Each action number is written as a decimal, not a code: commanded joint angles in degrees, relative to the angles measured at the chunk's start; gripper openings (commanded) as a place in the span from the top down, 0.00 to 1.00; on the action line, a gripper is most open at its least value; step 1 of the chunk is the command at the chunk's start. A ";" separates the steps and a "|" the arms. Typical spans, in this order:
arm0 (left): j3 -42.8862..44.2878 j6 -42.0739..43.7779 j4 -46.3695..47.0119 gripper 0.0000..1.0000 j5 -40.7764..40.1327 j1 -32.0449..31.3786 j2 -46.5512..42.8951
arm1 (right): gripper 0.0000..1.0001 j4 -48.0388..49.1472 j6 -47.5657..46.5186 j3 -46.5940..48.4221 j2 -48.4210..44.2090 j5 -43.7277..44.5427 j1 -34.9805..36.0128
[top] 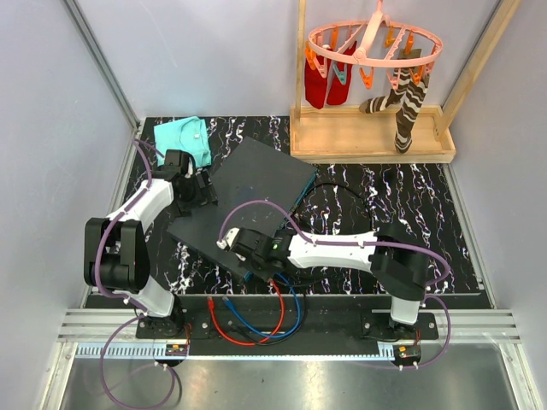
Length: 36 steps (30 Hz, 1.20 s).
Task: Insert the plug into the switch port
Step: Insert the connector into the switch port.
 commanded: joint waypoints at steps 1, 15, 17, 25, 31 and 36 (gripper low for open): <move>0.84 -0.12 0.25 0.01 0.25 0.34 1.63 | 1.00 6.08 -0.28 0.31 -3.15 1.39 0.74; 0.84 -0.30 0.16 0.01 1.39 0.34 2.95 | 1.00 19.88 -0.45 -9.44 -5.78 9.82 2.85; 0.93 -0.30 0.07 0.01 1.48 0.43 3.30 | 1.00 22.24 -0.98 -10.67 -6.48 12.02 3.28; 1.45 -0.13 -1.07 0.01 3.23 0.43 5.50 | 1.00 26.82 -3.09 -12.26 -5.88 13.34 3.81; 1.10 0.23 -1.60 0.01 6.05 0.25 7.43 | 1.00 27.79 -5.11 -10.15 -4.91 13.25 3.81; 0.14 0.58 -1.77 0.01 7.54 0.08 8.83 | 1.00 28.84 -5.20 -8.48 -5.25 11.76 3.02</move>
